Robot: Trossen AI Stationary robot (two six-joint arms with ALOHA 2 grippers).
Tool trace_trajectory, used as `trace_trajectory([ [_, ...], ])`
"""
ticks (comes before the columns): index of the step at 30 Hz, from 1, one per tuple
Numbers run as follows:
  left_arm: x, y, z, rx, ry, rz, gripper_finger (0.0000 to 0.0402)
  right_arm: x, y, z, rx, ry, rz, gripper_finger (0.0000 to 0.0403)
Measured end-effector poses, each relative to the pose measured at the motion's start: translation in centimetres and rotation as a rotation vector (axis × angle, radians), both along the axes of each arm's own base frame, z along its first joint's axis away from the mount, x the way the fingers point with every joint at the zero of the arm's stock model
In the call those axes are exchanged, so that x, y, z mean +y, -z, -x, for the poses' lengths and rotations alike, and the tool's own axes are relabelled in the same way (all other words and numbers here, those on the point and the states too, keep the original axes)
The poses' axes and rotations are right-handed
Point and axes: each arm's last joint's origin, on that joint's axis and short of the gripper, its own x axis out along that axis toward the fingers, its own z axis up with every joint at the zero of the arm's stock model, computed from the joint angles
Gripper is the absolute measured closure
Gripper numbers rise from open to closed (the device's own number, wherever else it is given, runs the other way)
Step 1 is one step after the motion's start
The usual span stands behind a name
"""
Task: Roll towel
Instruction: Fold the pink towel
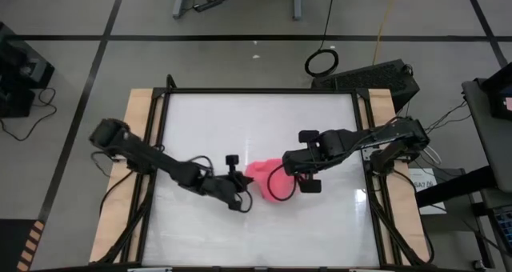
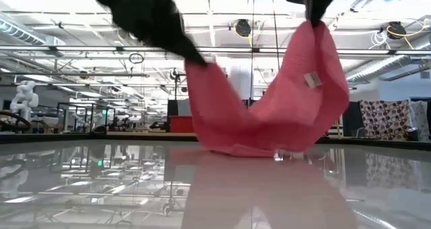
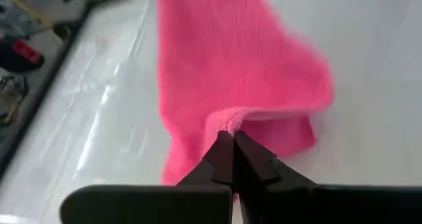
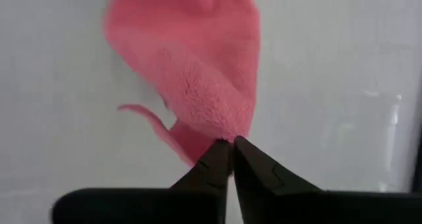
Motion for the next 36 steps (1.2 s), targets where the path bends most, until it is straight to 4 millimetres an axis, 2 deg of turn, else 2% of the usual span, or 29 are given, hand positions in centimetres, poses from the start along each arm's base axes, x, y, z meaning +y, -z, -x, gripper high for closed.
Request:
trace_trajectory([
  [3, -0.1, -2.1, 1.0, -0.05, 0.018, 0.027, 0.0399, 0.3, 0.4, 0.4, 0.032, -0.004, 0.058, 0.034],
  [7, 0.0, -3.3, 2.0, -0.066, 0.009, 0.064, 0.04, 0.9, 1.4, 0.9, 0.07, -0.031, 0.11, 0.0272],
  [11, 0.8, -3.0, 2.5, -0.019, -0.083, 0.082, 0.04, 2.0, 2.8, 1.1, 0.088, -0.069, 0.119, 0.021],
  [15, 2.0, -2.2, 2.6, 0.032, -0.19, 0.117, 0.04, 4.2, 5.2, 1.2, 0.04, -0.162, 0.106, 0.0174],
  [19, 2.7, -1.5, 2.4, 0.077, -0.23, 0.126, 0.04, 6.7, 8.3, 0.8, -0.096, -0.26, 0.06, 0.0166],
  [25, 3.3, -0.8, 1.9, 0.095, -0.253, 0.133, 0.04, 8.3, 12.5, 0.5, -0.313, -0.286, 0.028, 0.0169],
  [32, 3.9, -0.5, 1.6, 0.101, -0.283, 0.149, 0.04, 8.8, 14.9, 0.0, -0.571, -0.26, -0.049, 0.0206],
  [36, 4.1, -0.5, 1.4, 0.094, -0.288, 0.155, 0.0401, 8.9, 16.3, -0.3, -0.562, -0.258, -0.041, 0.0223],
])
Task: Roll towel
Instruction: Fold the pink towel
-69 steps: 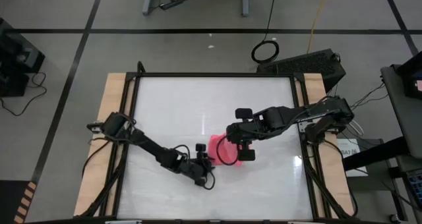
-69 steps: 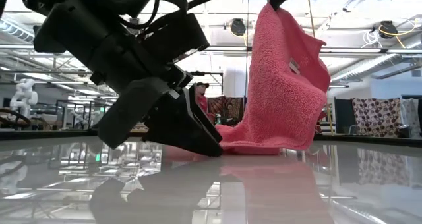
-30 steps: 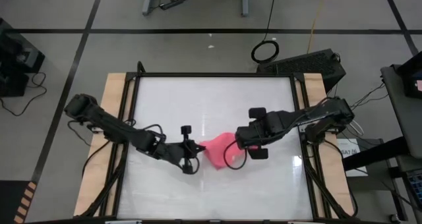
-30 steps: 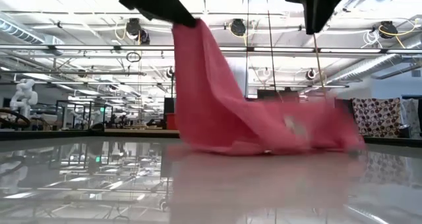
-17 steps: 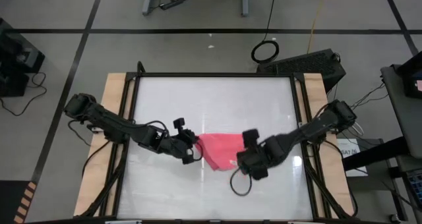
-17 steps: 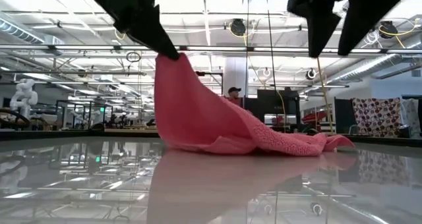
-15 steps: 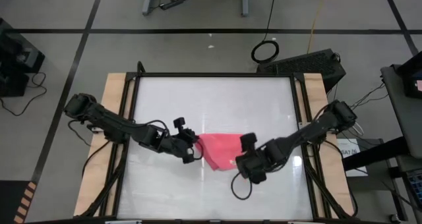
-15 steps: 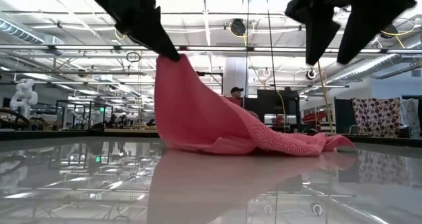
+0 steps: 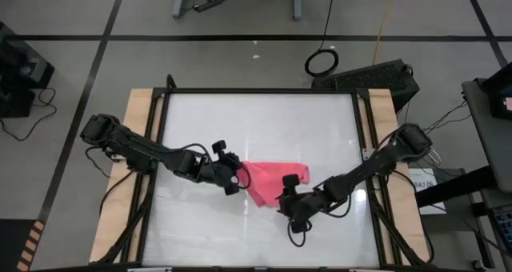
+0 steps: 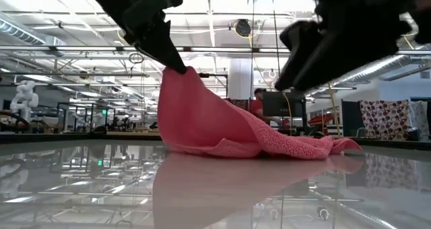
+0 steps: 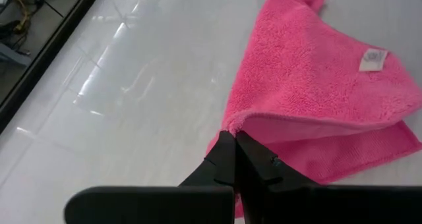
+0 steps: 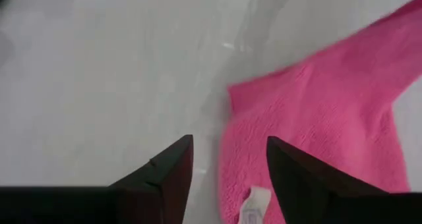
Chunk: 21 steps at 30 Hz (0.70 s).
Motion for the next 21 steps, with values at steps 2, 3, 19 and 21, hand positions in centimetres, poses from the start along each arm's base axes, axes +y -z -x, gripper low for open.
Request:
trace_trajectory([
  [2, 0.1, 0.0, 0.0, -0.003, -0.002, 0.001, 0.0401, 0.2, 1.0, -0.3, 0.014, 0.007, 0.004, 0.0226],
  [3, 0.1, 0.0, 0.0, -0.002, -0.002, 0.001, 0.0401, 0.3, 1.6, -0.5, 0.024, 0.006, 0.009, 0.0226],
  [19, 0.0, 0.0, 0.0, -0.002, 0.003, 0.006, 0.0401, 0.3, 3.6, -1.1, 0.019, 0.098, 0.129, 0.0257],
  [21, 0.0, 0.0, 0.0, -0.001, 0.003, 0.006, 0.0401, 0.2, 3.6, -1.2, 0.027, 0.093, 0.108, 0.0271],
])
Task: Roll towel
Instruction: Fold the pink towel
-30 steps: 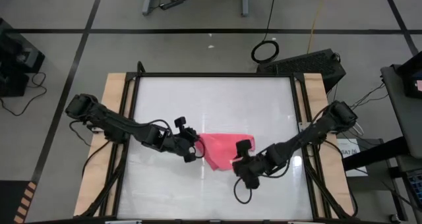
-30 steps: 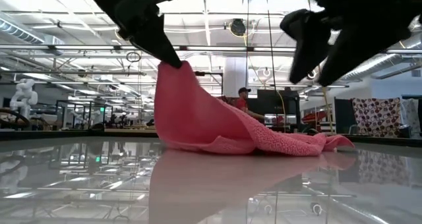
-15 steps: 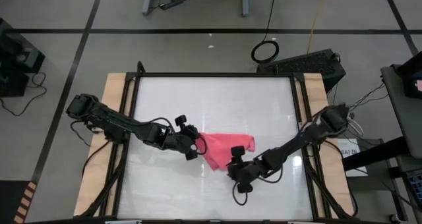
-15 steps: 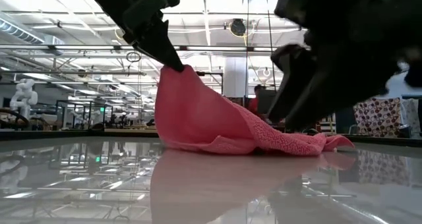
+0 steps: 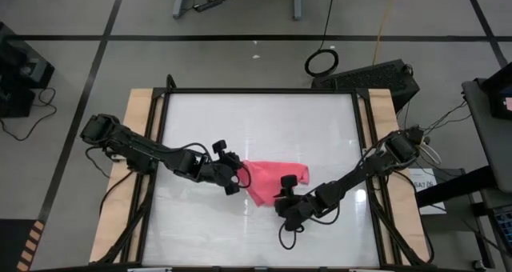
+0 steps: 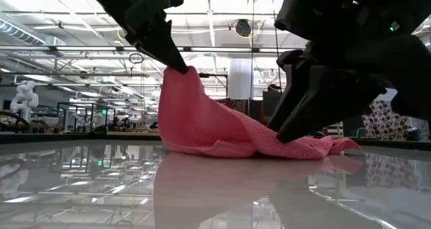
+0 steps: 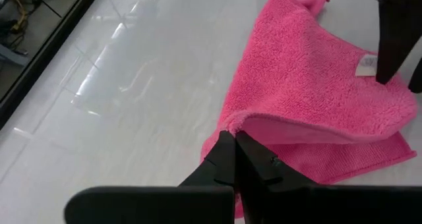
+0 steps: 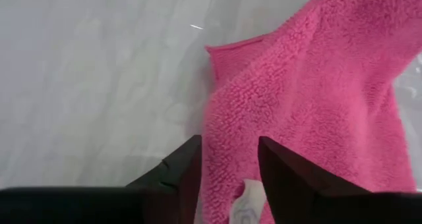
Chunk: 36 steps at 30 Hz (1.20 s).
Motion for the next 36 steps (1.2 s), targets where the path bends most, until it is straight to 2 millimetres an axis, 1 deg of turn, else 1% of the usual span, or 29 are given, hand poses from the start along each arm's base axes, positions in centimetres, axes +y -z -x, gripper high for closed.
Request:
trace_trajectory([
  [5, 0.0, 0.0, 0.0, -0.006, 0.0, 0.002, 0.0401, -0.2, 0.1, 0.0, 0.007, 0.022, -0.016, 0.0294],
  [18, -0.4, -0.2, -0.1, -0.027, 0.006, 0.013, 0.0401, -0.5, 0.3, 0.2, 0.058, 0.024, -0.055, 0.0302],
  [21, -0.4, -0.2, -0.1, -0.03, 0.002, 0.017, 0.0401, -0.5, 0.6, 0.2, 0.067, 0.029, -0.054, 0.0315],
  [24, -0.4, -0.2, -0.1, -0.032, -0.001, 0.022, 0.0401, -0.5, 1.2, 0.1, 0.085, 0.03, -0.044, 0.0331],
  [29, -0.4, -0.1, -0.1, -0.03, 0.007, 0.037, 0.0401, -0.5, 1.6, 0.0, 0.096, 0.037, -0.045, 0.0373],
  [31, -0.5, -0.1, -0.1, -0.029, 0.011, 0.041, 0.0401, -0.5, 1.4, 0.1, 0.097, 0.023, -0.037, 0.0393],
  [32, -0.5, -0.1, -0.1, -0.027, 0.012, 0.039, 0.0401, -0.5, 1.2, 0.1, 0.098, 0.012, -0.03, 0.0397],
  [34, -0.4, -0.1, -0.1, -0.024, 0.021, 0.029, 0.0401, -0.5, 0.7, 0.3, 0.119, -0.004, -0.007, 0.0397],
  [36, -0.4, -0.3, -0.1, -0.022, 0.03, 0.009, 0.0401, -0.4, -0.5, 0.2, 0.134, -0.018, 0.008, 0.04],
])
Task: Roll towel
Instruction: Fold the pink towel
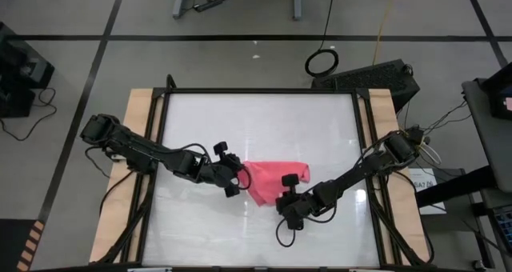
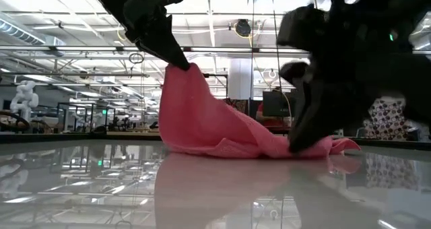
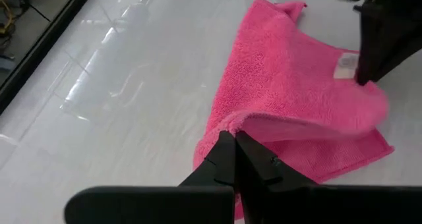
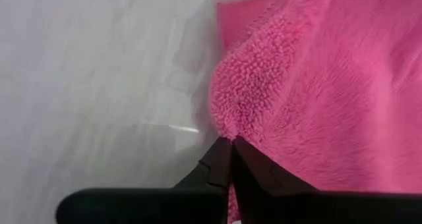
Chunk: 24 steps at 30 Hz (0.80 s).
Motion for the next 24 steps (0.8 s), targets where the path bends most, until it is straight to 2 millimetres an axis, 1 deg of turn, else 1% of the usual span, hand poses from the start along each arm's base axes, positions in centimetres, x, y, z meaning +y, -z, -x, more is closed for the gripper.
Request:
trace_trajectory([
  [2, 0.0, -0.3, -0.1, -0.001, 0.009, -0.027, 0.0401, 0.0, -1.6, 0.0, 0.025, -0.011, 0.021, 0.0401],
  [5, 0.0, -1.4, -0.2, -0.015, 0.03, -0.066, 0.0401, 0.0, -4.4, 0.1, 0.044, -0.037, 0.054, 0.0402],
  [9, 0.1, -3.3, -0.5, 0.013, 0.021, -0.171, 0.0401, -0.2, -9.5, 0.7, 0.008, -0.068, 0.087, 0.0402],
  [13, 0.2, -5.8, -0.6, 0.035, 0.003, -0.275, 0.0401, -1.4, -14.6, 2.4, -0.038, -0.06, 0.179, 0.0402],
  [16, 0.5, -7.6, -0.6, 0.052, -0.036, -0.372, 0.0401, -3.1, -18.1, 4.1, -0.092, -0.023, 0.268, 0.0402],
  [18, 0.8, -8.9, -0.6, 0.056, -0.06, -0.427, 0.0401, -4.5, -20.0, 5.1, -0.135, 0.009, 0.299, 0.0403],
  [21, 1.8, -10.5, -0.9, 0.064, -0.088, -0.502, 0.0401, -7.0, -22.2, 6.6, -0.184, 0.059, 0.344, 0.0403],
  [24, 3.3, -12.0, -1.2, 0.088, -0.139, -0.6, 0.0401, -9.8, -23.9, 8.0, -0.209, 0.123, 0.427, 0.0403],
])
